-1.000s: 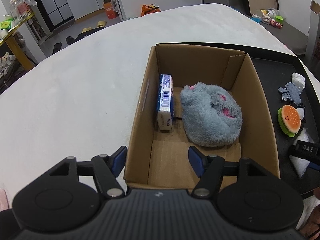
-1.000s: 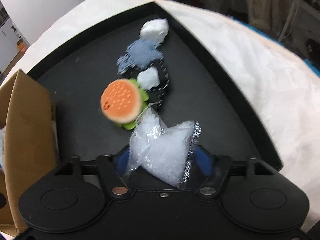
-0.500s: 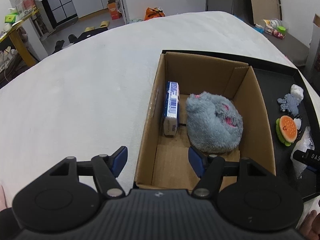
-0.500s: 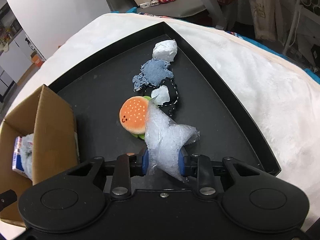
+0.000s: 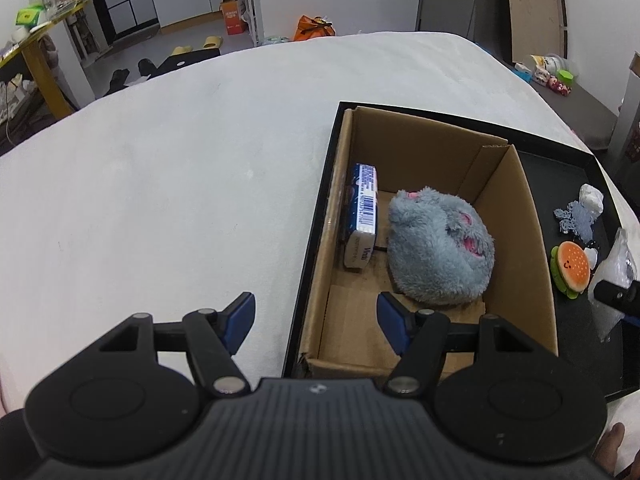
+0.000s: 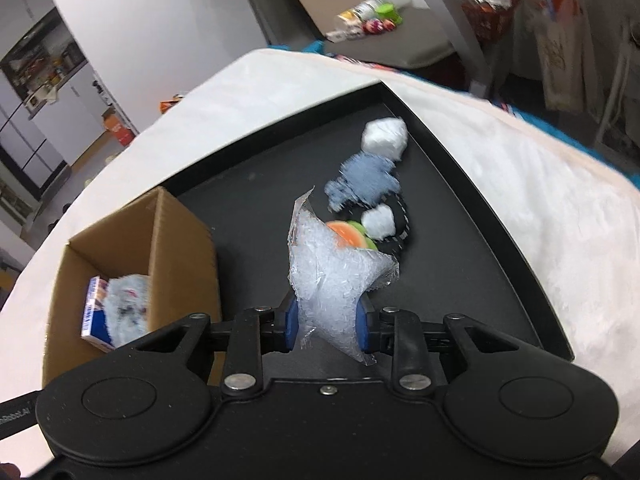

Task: Organize soft objects
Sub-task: 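Lift the plastic bag with the right gripper toward the box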

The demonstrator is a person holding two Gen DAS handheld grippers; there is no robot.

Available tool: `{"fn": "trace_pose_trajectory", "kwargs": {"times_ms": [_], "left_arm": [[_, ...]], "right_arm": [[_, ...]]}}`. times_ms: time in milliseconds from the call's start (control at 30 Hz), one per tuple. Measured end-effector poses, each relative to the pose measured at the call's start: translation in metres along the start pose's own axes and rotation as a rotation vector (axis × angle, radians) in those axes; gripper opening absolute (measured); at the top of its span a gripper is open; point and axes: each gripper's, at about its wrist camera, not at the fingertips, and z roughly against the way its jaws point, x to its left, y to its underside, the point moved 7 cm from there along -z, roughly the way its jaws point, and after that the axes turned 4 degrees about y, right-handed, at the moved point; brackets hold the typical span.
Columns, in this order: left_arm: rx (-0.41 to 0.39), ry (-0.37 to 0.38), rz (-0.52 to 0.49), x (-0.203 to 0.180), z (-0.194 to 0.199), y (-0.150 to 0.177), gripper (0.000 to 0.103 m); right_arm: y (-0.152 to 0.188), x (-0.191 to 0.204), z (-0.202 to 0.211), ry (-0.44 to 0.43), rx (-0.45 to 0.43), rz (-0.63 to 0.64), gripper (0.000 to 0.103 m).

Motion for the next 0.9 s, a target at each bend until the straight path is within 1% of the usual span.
{"fn": "trace_pose_trajectory", "kwargs": {"times_ms": [100, 300, 467, 700, 767, 833, 900], "left_arm": [[-0.006, 0.015, 0.011, 0.003, 0.0, -0.001, 0.066], [-0.015, 0.039, 0.041, 0.008, -0.002, -0.003, 0.066], [-0.017, 0.055, 0.059, 0.01, -0.005, -0.003, 0.066], [-0.022, 0.091, 0.099, 0.014, -0.01, -0.004, 0.065], [-0.021, 0.101, 0.111, 0.016, -0.011, -0.004, 0.062], [-0.02, 0.115, 0.121, 0.018, -0.013, -0.004, 0.061], [-0.019, 0.122, 0.133, 0.02, -0.015, -0.004, 0.057]], "right_arm": [[-0.006, 0.011, 0.005, -0.011, -0.022, 0.051, 0.027], [-0.013, 0.035, 0.011, -0.049, -0.037, 0.113, 0.027], [-0.019, 0.064, 0.02, -0.086, -0.06, 0.172, 0.027], [-0.024, 0.098, 0.023, -0.119, -0.07, 0.234, 0.028], [-0.024, 0.107, 0.022, -0.126, -0.068, 0.247, 0.028], [-0.024, 0.116, 0.022, -0.128, -0.07, 0.269, 0.028], [-0.024, 0.124, 0.021, -0.134, -0.069, 0.287, 0.028]]}}
